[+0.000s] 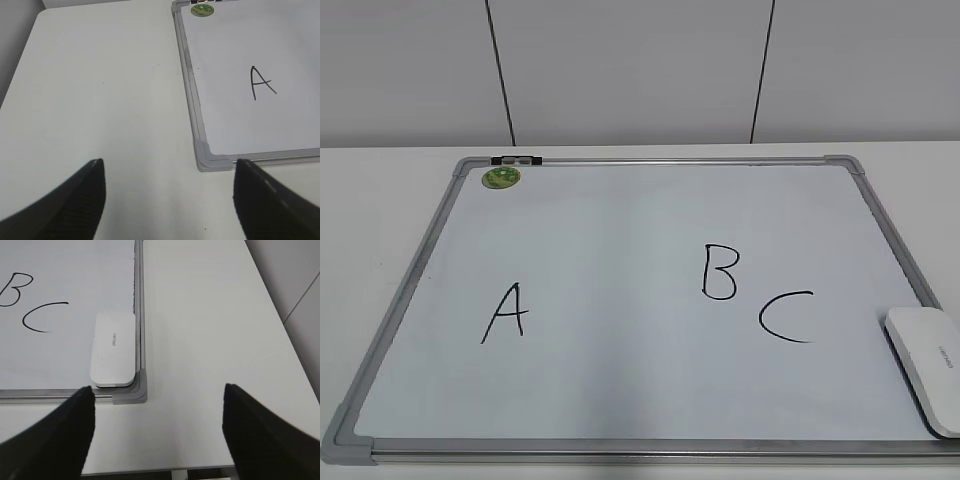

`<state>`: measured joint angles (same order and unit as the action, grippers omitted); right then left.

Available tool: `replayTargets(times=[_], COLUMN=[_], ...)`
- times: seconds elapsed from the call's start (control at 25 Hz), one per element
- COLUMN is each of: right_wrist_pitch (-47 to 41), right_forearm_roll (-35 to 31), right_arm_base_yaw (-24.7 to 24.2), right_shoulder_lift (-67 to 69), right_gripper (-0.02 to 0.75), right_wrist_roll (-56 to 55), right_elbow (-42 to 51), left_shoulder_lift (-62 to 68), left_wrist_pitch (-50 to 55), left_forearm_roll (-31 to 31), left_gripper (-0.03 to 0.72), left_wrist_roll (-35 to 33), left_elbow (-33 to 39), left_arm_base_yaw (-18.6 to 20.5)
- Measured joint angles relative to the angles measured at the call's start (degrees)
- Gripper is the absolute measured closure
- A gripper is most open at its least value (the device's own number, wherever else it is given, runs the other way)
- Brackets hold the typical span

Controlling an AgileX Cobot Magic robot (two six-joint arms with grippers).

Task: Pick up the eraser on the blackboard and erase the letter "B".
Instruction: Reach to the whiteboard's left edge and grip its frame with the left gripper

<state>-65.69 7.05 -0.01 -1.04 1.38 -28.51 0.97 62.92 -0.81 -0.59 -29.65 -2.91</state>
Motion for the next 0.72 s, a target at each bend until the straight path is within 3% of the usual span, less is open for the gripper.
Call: replayTargets(times=[0.72], right_wrist_pitch=[0.0], right_forearm_roll=[0.0], right_arm_base_yaw=[0.0], right_shoulder_lift=[0.0], right_gripper=[0.148], right_wrist_roll=[0.0], right_elbow=[0.0], left_shoulder_lift=[0.41], left_wrist_pitch=[-0.28], left_forearm_roll=[0.13], left_gripper=[0.1], left_wrist_roll=[0.0], left_elbow=[-0.95], left_arm_base_yaw=[0.0])
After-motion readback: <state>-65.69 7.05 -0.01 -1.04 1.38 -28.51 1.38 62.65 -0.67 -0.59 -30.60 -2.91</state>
